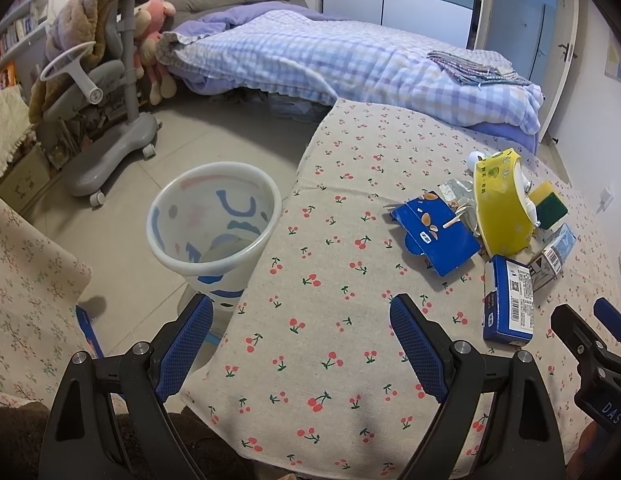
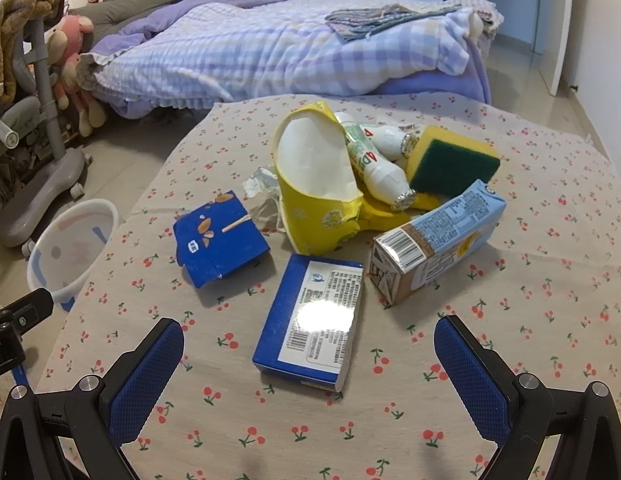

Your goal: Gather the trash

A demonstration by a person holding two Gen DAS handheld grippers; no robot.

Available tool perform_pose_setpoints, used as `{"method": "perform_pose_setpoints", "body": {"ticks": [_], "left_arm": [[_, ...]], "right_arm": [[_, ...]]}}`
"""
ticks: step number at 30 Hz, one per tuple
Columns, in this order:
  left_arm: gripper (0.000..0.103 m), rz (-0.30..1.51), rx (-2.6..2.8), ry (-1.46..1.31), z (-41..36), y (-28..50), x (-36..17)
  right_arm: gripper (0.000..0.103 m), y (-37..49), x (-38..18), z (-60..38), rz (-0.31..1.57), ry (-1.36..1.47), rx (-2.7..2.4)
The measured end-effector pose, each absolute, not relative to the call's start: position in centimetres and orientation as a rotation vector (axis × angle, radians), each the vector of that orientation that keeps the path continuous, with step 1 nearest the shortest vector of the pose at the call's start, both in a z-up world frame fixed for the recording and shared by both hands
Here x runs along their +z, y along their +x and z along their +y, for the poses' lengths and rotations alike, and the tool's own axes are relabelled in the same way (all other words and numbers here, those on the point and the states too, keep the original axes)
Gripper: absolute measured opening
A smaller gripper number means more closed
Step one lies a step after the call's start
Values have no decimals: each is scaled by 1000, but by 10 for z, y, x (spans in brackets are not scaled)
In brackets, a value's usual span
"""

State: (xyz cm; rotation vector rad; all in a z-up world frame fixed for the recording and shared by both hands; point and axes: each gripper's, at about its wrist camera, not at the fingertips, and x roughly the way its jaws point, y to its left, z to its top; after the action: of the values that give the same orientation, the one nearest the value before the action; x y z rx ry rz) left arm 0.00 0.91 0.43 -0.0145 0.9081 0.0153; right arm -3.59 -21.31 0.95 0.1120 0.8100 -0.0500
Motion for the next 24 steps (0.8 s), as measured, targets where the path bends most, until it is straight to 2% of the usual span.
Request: {"method": "perform_pose_setpoints", "body": {"ticks": [24], "left_arm": [[92,909,20,-9,9,0,4]], "right_arm": [[103,-34,9,-209,806,113,-46]]}}
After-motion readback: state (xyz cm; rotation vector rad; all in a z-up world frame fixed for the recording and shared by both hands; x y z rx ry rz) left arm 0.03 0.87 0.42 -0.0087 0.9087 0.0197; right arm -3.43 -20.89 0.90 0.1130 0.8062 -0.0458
